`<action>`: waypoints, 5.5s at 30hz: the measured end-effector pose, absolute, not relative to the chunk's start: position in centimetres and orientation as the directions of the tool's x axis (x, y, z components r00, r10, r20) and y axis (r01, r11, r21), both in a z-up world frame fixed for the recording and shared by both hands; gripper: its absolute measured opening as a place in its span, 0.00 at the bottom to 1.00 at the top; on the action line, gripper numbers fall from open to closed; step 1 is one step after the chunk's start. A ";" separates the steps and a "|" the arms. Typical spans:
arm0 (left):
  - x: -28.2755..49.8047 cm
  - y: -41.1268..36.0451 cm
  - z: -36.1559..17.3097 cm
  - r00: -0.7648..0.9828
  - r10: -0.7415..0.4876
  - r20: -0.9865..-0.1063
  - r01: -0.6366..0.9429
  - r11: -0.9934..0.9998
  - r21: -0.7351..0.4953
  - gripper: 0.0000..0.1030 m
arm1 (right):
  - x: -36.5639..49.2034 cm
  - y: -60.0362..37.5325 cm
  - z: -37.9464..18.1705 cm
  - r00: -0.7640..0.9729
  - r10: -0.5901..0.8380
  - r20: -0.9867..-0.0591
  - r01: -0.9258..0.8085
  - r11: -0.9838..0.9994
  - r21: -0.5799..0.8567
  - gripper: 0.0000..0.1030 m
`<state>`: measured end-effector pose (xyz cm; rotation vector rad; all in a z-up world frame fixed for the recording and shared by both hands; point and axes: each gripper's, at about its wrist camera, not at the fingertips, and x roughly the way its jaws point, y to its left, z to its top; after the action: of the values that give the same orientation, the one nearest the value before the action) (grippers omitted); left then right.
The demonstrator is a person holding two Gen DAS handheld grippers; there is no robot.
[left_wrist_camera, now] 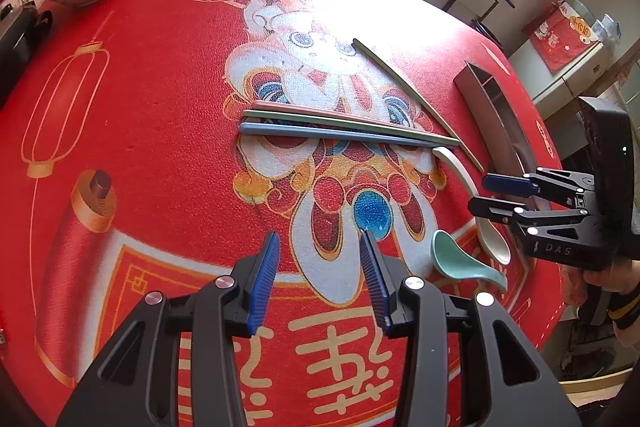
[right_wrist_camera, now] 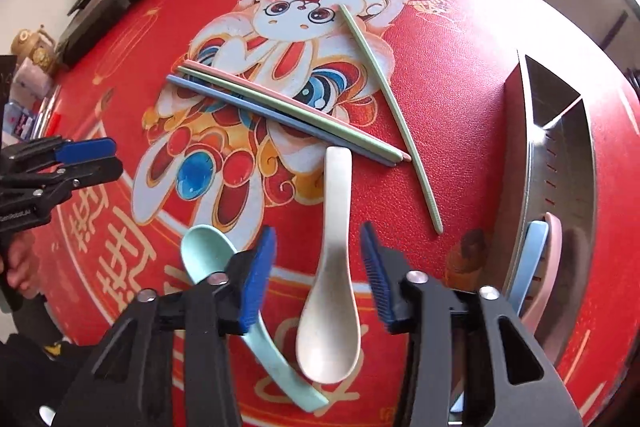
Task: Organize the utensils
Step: 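Lift the white spoon off the cloth with the right tool, then close the left tool on the blue chopstick while the right tool holds the white spoon, then lower the white spoon into the tray with the right tool while the left tool carries the blue chopstick, then open the right tool, releasing the white spoon in the tray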
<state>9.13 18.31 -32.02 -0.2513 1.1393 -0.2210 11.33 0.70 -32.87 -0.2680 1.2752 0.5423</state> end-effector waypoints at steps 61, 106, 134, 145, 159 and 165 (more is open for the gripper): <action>17.6 8.6 -34.6 0.187 -0.270 -0.944 0.601 0.792 -0.107 0.15 | 10.1 -6.5 -29.8 0.299 0.401 -0.866 -0.273 0.905 0.325 0.17; 10.6 13.0 -32.8 0.325 -0.565 -0.759 0.250 0.825 -0.507 0.05 | 9.2 -10.0 -28.8 0.338 0.418 -0.843 -0.202 0.908 0.368 0.17; 11.1 6.7 -27.1 0.468 -0.624 -0.625 0.197 0.763 -0.615 0.05 | 12.9 -17.2 -31.4 0.360 0.253 -0.898 -0.133 0.967 0.219 0.17; 11.4 3.7 -27.8 0.461 -0.626 -0.629 0.164 0.757 -0.633 0.05 | 13.8 -17.2 -32.7 0.321 0.252 -0.913 -0.178 0.963 0.204 0.17; 12.0 -0.1 -27.6 0.469 -0.598 -0.650 0.142 0.778 -0.612 0.05 | 14.1 -18.8 -31.7 0.312 0.352 -0.883 -0.227 0.930 0.291 0.18; 12.5 -2.0 -27.4 0.478 -0.585 -0.656 0.132 0.786 -0.604 0.05 | 14.0 -20.9 -29.8 0.351 0.378 -0.857 -0.228 0.922 0.314 0.24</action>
<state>12.48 -2.01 -27.36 -0.5201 0.9831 -0.4624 14.04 -20.93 -29.84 0.1486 1.1477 0.3943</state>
